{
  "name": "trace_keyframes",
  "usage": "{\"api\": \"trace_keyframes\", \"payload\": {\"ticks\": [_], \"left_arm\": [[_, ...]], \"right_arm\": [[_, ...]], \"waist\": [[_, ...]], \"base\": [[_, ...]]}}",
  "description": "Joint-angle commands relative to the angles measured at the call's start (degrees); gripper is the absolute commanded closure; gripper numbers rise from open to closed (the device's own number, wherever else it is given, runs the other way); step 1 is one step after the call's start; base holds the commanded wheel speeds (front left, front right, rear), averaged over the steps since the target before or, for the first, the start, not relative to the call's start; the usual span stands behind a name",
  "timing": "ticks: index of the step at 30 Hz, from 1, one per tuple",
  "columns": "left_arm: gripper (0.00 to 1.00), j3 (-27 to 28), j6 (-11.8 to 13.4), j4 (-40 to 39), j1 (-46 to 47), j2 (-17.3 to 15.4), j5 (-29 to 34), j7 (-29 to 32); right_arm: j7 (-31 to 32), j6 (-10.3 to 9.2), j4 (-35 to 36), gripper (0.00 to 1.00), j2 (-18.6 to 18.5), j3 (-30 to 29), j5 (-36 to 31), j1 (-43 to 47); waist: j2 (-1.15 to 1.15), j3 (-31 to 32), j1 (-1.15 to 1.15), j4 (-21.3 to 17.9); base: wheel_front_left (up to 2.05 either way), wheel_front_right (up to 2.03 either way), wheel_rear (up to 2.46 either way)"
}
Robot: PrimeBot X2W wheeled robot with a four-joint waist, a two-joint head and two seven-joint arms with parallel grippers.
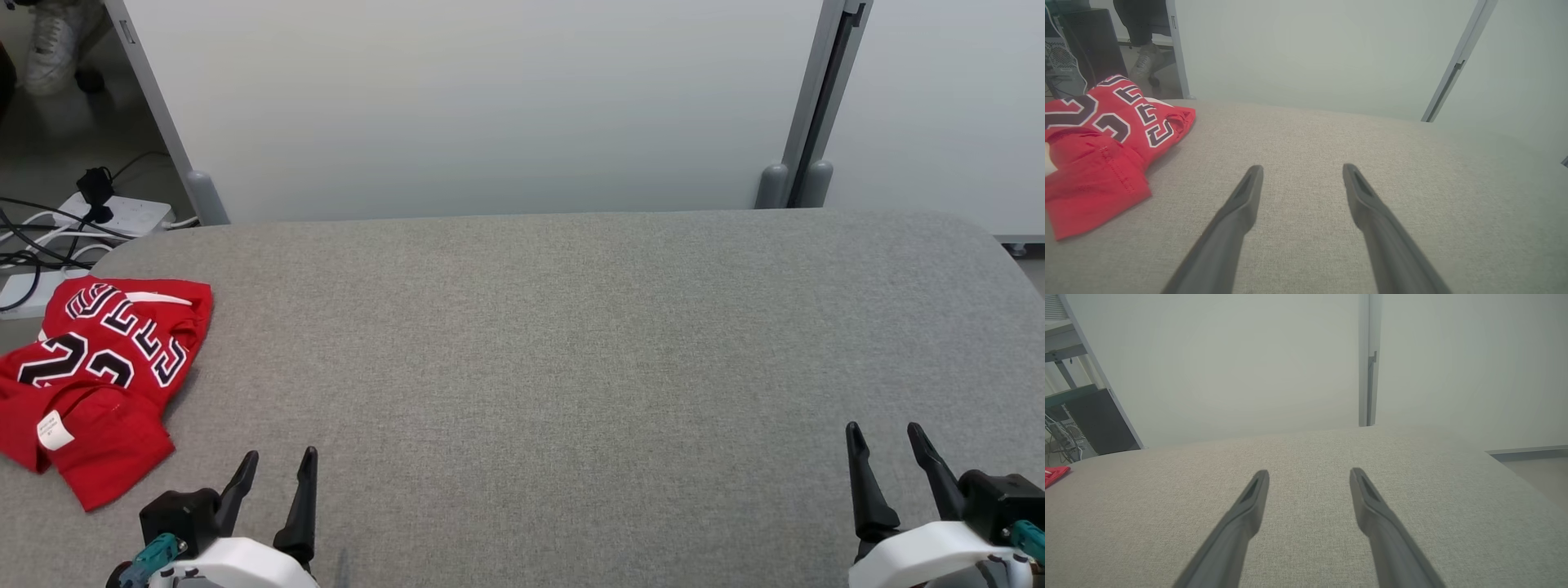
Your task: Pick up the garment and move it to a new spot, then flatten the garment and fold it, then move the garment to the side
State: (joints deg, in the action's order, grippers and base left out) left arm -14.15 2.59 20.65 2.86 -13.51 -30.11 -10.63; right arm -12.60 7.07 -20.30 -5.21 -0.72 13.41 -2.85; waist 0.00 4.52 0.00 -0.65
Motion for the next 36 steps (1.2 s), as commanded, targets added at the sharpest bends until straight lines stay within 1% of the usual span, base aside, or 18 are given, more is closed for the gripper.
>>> {"api": "trace_keyframes", "payload": {"ticks": [1,6,12,22,29,36], "left_arm": [[0.0,1.5,0.5,-1.1,4.2,-1.6,1.9,-0.8],[0.0,1.2,0.8,-0.8,4.3,-2.0,3.5,-1.4],[0.0,1.3,0.9,-0.6,4.5,-1.7,2.6,-1.3],[0.0,1.5,1.2,-0.8,4.4,-1.7,1.7,-1.0],[0.0,1.3,1.8,-0.6,5.1,-1.6,1.6,-0.8],[0.0,1.7,2.5,-1.1,5.6,-1.7,1.1,-0.6]], "right_arm": [[-1.4,0.41,0.9,0.0,-0.5,1.5,-1.3,-1.2],[-2.3,0.42,0.4,0.0,-0.5,1.8,-2.3,-1.3],[-2.4,0.42,-0.5,0.0,-0.6,1.6,0.5,-1.4],[-2.4,0.42,-0.3,0.0,-1.1,2.0,1.6,-1.3],[-2.4,0.42,0.5,0.0,-1.1,2.7,1.7,-1.4],[-2.4,0.42,1.8,0.0,-0.7,4.4,2.0,-1.7]], "waist": [[0.0,0.1,0.0,-0.1],[0.0,0.1,0.0,-0.2],[0.0,-0.1,0.0,-0.3],[0.0,-0.3,0.0,0.2],[0.0,-0.7,0.0,3.4],[0.0,-0.7,0.0,9.4]], "base": [[0.0,0.0,0.0],[0.0,0.0,0.0],[0.0,0.0,0.0],[0.0,0.0,0.0],[0.0,0.0,0.0],[0.0,0.0,0.0]]}}
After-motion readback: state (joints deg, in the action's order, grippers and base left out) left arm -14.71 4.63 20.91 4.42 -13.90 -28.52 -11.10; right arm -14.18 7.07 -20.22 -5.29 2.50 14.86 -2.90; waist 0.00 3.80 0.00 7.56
